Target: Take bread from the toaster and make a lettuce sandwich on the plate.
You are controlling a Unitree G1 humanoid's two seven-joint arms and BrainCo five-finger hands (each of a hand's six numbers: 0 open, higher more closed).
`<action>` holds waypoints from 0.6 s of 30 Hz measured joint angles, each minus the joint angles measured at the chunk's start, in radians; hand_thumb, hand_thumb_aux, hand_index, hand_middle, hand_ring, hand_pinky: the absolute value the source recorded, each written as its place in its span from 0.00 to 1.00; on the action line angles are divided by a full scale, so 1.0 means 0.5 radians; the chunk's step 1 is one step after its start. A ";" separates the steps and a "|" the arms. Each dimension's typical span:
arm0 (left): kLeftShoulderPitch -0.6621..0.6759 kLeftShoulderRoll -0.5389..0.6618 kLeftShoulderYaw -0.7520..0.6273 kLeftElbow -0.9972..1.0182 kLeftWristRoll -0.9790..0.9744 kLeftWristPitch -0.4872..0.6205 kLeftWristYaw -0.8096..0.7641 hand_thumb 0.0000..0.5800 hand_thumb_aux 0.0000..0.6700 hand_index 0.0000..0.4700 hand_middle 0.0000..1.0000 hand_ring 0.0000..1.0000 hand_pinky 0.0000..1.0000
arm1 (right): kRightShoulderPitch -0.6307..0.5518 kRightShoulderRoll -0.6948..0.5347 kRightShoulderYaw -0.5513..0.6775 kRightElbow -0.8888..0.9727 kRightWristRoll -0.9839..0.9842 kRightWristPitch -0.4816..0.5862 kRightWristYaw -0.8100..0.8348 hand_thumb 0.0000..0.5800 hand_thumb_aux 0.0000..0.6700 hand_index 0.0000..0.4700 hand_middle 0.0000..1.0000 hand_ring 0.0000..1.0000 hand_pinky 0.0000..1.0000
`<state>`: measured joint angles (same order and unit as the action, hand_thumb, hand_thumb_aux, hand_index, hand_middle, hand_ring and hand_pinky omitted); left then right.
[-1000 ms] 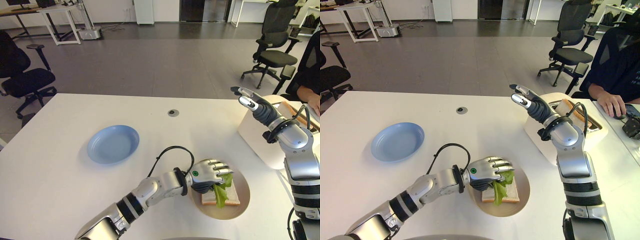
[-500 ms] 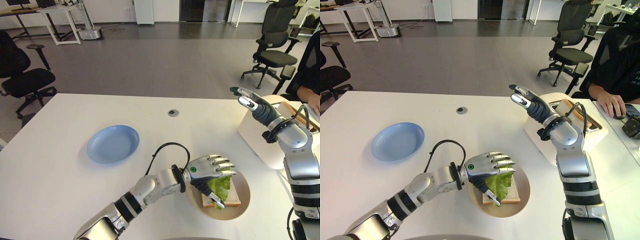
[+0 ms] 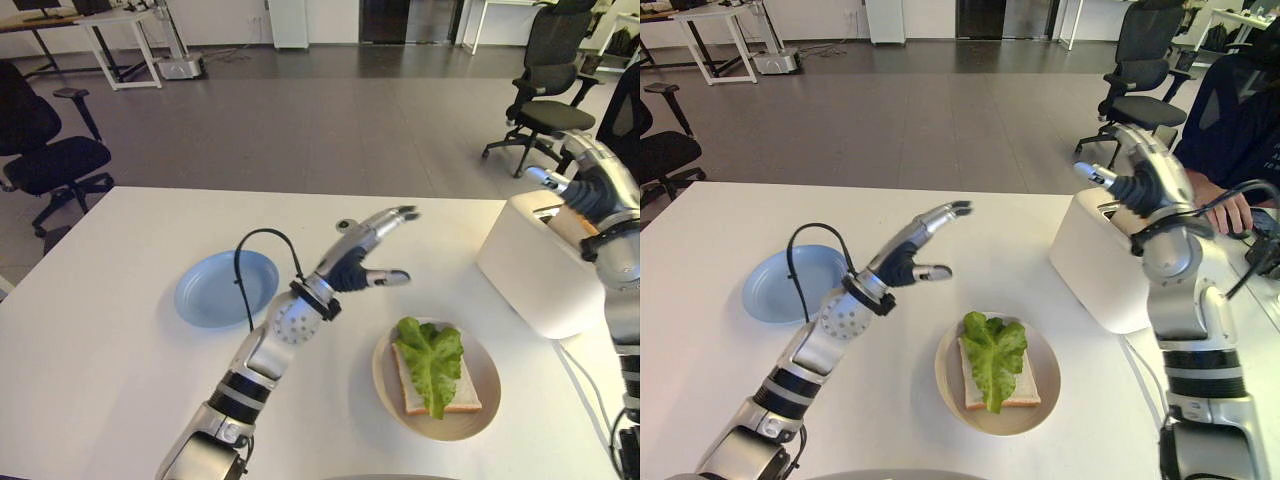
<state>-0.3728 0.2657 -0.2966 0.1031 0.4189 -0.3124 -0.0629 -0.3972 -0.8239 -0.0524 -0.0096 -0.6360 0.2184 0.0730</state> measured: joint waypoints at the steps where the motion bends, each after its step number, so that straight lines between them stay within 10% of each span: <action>1: -0.006 0.033 0.016 0.069 0.026 0.017 0.020 0.00 0.00 0.00 0.00 0.00 0.00 | 0.006 -0.054 0.024 0.027 -0.118 0.062 0.001 0.00 0.00 0.00 0.00 0.00 0.00; 11: -0.058 0.127 0.051 0.298 0.185 0.029 0.109 0.00 0.00 0.00 0.00 0.00 0.00 | 0.231 -0.182 0.129 0.042 -0.340 0.347 0.390 0.07 0.04 0.04 0.00 0.00 0.00; 12: -0.058 0.122 0.044 0.301 0.188 0.025 0.109 0.00 0.00 0.00 0.00 0.00 0.00 | 0.231 -0.182 0.145 0.044 -0.338 0.350 0.432 0.86 0.62 0.62 0.00 0.00 0.00; 13: -0.058 0.120 0.041 0.304 0.196 0.019 0.109 0.00 0.00 0.00 0.00 0.00 0.00 | 0.232 -0.182 0.161 0.045 -0.337 0.351 0.466 1.00 1.00 1.00 0.00 0.00 0.00; 18: -0.058 0.110 0.023 0.308 0.224 0.013 0.109 0.00 0.00 0.00 0.00 0.00 0.00 | 0.230 -0.165 0.185 0.038 -0.295 0.310 0.531 1.00 1.00 1.00 0.00 0.00 0.00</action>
<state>-0.4017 0.3208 -0.2852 0.2573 0.5309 -0.3059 -0.0083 -0.2820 -0.9065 0.0402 0.0094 -0.7833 0.3732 0.3386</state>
